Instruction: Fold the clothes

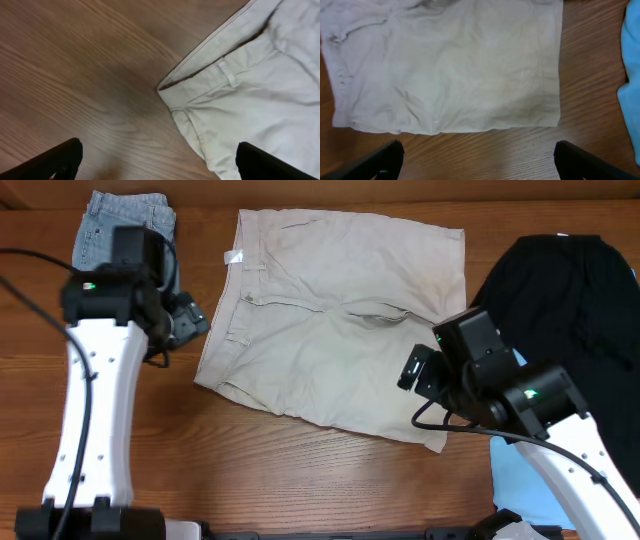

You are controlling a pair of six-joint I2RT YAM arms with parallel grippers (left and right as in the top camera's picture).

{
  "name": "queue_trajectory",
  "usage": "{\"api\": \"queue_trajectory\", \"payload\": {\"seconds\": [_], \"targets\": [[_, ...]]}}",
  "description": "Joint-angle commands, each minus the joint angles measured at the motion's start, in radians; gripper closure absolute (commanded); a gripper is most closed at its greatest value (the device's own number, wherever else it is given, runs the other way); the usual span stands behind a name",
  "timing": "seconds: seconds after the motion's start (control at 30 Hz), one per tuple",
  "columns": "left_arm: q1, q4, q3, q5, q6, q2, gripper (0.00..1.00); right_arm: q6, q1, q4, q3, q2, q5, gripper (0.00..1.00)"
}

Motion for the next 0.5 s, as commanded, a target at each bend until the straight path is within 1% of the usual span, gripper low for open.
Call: {"api": "queue_trajectory", "payload": {"seconds": [0.0,0.17,0.23,0.3,0.33,0.37,0.47], "targets": [[0.004,0.056,-0.103,0.013,-0.061,0.043,0.0,0.011,0.005,0.015,-0.045,-0.009,-0.004,0.0],[0.004,0.166,-0.217,0.058,-0.068,0.134,0.0,0.011,0.005,0.057,-0.098,-0.004,-0.002,0.0],[0.004,0.196,-0.245,0.092,-0.071,0.177,0.0,0.012,0.005,0.07,-0.114,0.001,-0.003,0.02],[0.004,0.202,-0.252,0.116,-0.116,0.225,0.07,0.039,0.005,0.074,-0.132,0.01,0.005,0.05],[0.004,0.202,-0.252,0.117,-0.151,0.246,0.08,0.055,0.005,0.074,-0.139,0.014,0.007,0.06],[0.004,0.204,-0.252,0.115,-0.216,0.285,0.08,0.083,0.005,0.072,-0.153,0.025,0.009,0.07],[0.004,0.23,-0.252,0.116,-0.268,0.344,0.08,0.087,0.005,0.073,-0.171,0.047,0.008,0.1]]}}
